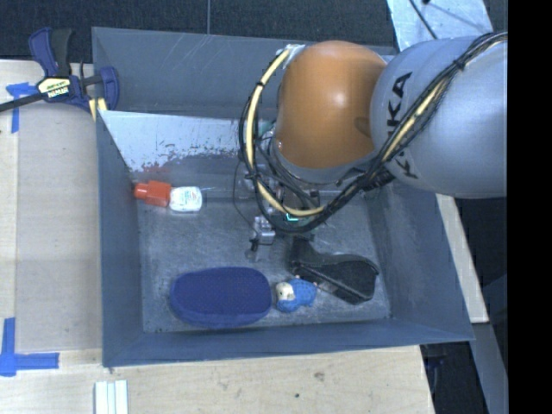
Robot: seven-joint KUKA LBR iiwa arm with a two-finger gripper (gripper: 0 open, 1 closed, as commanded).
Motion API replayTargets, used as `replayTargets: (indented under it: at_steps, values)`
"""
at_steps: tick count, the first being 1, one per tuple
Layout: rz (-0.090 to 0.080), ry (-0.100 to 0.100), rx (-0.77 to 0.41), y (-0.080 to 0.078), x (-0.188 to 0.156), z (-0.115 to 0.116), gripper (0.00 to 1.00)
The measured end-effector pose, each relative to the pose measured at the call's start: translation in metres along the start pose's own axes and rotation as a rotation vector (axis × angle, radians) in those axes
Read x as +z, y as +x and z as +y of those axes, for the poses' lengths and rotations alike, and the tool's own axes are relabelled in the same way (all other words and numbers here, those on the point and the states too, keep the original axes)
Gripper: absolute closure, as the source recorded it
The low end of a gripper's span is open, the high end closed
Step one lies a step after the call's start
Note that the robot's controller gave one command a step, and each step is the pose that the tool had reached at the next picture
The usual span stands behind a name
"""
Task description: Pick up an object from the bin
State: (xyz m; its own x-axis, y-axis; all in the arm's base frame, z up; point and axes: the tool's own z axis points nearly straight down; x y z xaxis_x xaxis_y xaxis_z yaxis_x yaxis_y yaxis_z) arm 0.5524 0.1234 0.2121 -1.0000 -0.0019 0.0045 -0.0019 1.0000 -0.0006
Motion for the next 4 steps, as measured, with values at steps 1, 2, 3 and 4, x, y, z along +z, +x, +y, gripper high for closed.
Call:
replayTargets:
  at_steps: [1, 2, 3, 4]
  values:
    - [0.005, 0.001, 0.081, 0.062, 0.093, 0.015, 0.0]
    - [0.002, 0.0, 0.136, 0.061, 0.145, 0.019, 0.0]
    - [-0.01, -0.003, 0.14, 0.057, 0.139, 0.019, 1.0]
    - [-0.015, -0.005, 0.127, 0.046, -0.017, 0.027, 1.0]
